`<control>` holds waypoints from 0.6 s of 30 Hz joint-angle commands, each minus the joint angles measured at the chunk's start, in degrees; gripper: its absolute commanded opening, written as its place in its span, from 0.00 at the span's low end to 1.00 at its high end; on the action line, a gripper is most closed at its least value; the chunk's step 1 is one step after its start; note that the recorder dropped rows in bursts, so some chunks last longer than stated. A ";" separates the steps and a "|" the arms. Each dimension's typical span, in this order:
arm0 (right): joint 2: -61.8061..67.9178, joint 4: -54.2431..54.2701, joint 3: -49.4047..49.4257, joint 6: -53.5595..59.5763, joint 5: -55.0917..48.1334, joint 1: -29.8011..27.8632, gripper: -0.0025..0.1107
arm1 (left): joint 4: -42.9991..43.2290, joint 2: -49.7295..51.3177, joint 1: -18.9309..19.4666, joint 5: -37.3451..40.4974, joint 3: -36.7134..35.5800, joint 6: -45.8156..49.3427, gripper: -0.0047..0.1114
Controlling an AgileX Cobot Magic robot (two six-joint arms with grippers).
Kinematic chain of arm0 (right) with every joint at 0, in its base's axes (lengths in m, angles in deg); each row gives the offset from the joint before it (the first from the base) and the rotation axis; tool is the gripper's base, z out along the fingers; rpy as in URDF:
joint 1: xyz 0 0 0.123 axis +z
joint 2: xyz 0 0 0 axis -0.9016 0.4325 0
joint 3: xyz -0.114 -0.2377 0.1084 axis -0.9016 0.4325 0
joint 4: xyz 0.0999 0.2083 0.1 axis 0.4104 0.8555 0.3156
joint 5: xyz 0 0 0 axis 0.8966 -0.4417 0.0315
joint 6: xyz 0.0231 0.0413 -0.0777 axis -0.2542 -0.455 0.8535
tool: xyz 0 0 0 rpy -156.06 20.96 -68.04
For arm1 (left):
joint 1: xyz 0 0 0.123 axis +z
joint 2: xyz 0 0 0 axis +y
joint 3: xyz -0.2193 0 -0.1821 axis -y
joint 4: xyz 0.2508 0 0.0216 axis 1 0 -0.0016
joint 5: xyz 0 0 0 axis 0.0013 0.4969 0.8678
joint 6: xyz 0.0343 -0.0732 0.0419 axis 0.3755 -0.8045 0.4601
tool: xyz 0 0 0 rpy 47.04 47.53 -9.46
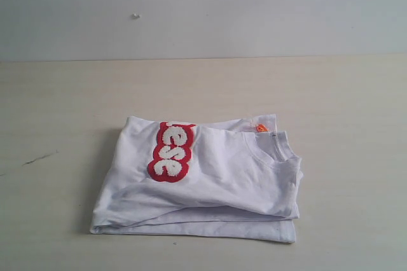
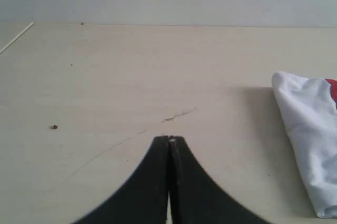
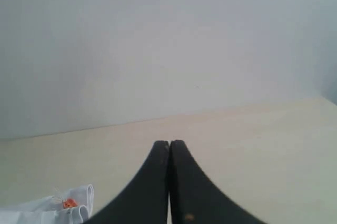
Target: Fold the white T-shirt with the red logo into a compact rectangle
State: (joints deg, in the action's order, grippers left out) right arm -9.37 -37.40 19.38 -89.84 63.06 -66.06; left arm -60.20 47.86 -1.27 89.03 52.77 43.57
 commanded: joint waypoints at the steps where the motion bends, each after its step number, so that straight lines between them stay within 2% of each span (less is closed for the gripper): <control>1: -0.30 3.30 0.20 1.89 0.27 -0.28 0.02 | -0.86 -0.36 0.12 -0.68 -0.19 -0.21 0.04; 3: -0.30 9.71 0.20 9.17 -0.04 -0.28 0.02 | -0.86 -0.36 0.12 -0.68 -0.19 -0.21 0.04; 7: -0.30 26.69 0.20 33.29 -1.01 -0.28 0.02 | -0.86 -0.36 0.12 -0.68 -0.19 -0.21 0.04; 11: -0.30 37.94 0.20 48.11 -1.25 -0.28 0.02 | -0.86 -0.36 0.12 -0.68 -0.19 -0.21 0.04; 18: -4.47 36.81 0.20 48.93 -5.33 -0.28 0.02 | -0.86 -0.36 0.12 -0.68 -0.19 -0.21 0.04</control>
State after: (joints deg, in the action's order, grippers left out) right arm -11.69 0.03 19.38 -42.14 59.37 -66.06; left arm -60.20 47.86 -1.27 89.03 52.77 43.57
